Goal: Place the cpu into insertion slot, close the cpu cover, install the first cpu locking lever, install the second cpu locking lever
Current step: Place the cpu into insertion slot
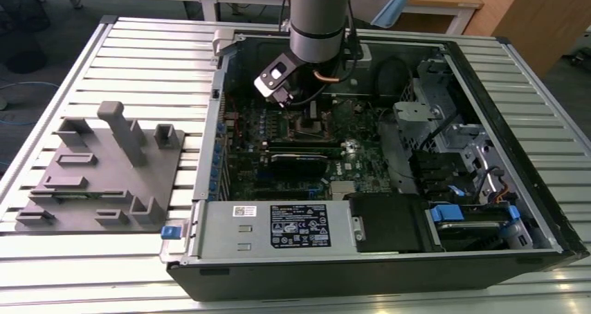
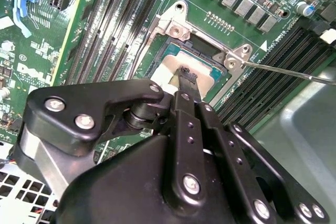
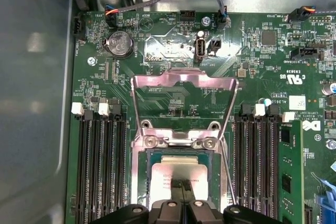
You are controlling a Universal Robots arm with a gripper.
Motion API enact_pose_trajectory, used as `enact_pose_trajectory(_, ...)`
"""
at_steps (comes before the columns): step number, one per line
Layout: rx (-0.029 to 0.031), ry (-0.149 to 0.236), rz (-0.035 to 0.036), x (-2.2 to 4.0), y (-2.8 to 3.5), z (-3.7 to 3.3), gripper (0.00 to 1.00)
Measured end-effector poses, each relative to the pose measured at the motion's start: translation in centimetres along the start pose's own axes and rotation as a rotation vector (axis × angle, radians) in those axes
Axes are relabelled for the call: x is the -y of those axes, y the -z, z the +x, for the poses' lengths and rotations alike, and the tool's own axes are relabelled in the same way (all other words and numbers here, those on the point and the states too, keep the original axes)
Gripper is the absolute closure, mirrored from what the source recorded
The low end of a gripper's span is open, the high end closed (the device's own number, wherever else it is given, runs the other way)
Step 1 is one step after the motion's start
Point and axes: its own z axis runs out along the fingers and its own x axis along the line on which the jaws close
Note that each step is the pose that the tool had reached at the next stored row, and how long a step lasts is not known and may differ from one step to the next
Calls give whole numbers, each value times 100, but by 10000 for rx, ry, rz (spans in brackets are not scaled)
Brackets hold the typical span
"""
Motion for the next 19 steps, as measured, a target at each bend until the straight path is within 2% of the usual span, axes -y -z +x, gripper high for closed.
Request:
enact_pose_trajectory(5,-7,-1,-5,-1,0,1,89)
enact_pose_trajectory(7,-31,-1,-19,-4,16,6,89)
enact_pose_trajectory(9,-12,-1,-7,-5,72,5,89)
enact_pose_trajectory(14,-9,0,-4,-10,192,8,89)
enact_pose_trajectory(19,-12,0,-5,-11,212,9,89)
